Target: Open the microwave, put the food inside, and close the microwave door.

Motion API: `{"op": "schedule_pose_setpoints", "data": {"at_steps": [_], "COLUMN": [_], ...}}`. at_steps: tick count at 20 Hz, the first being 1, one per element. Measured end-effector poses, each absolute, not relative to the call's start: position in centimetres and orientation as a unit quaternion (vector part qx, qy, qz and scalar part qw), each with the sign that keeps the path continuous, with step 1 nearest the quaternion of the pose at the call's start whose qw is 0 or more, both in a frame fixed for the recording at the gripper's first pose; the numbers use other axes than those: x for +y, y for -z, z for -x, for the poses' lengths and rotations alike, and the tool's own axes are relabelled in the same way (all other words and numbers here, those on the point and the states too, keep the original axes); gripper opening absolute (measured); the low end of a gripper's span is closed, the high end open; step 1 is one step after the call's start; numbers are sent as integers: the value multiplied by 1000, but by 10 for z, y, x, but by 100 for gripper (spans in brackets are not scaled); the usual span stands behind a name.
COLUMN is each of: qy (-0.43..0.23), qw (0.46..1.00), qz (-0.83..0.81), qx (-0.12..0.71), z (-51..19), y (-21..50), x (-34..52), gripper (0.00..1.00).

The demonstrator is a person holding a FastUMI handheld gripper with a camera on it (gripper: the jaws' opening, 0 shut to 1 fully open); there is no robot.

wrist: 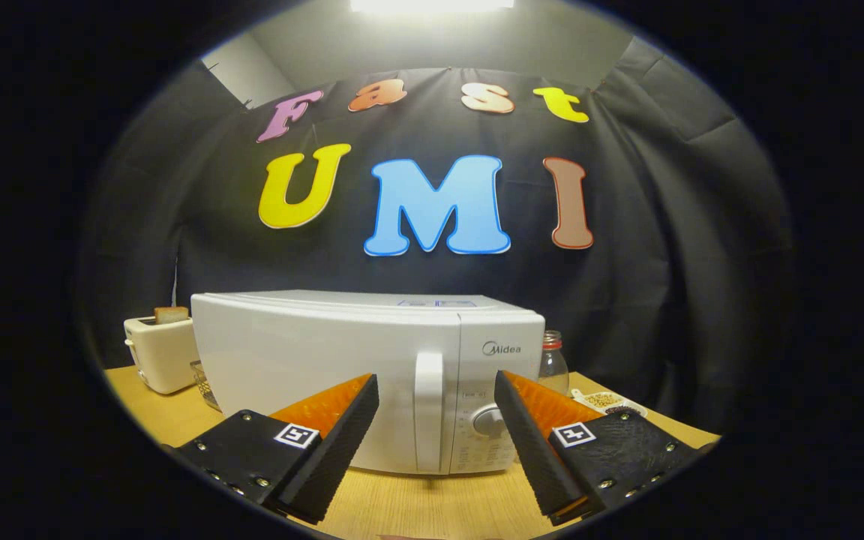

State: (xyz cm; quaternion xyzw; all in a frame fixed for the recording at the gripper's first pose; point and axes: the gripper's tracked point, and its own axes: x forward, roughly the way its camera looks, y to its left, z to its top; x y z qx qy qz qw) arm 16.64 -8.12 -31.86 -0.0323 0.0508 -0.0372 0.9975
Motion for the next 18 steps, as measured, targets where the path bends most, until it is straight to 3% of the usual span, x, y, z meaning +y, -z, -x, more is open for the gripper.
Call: {"op": "schedule_pose_setpoints", "data": {"at_steps": [6, 8, 9, 10, 14, 18], "qy": [37, 41, 43, 43, 37, 39], "qw": [996, 996, 996, 996, 996, 995], "qz": [22, 30, 35, 38, 25, 14], "qx": [78, 72, 66, 63, 79, 88], "z": [-189, -192, -194, -196, -198, -196], "y": [360, 363, 361, 361, 365, 367], "x": [-86, -87, -87, -86, -78, -77], "gripper": [98, 92, 80, 77, 33, 25]}}
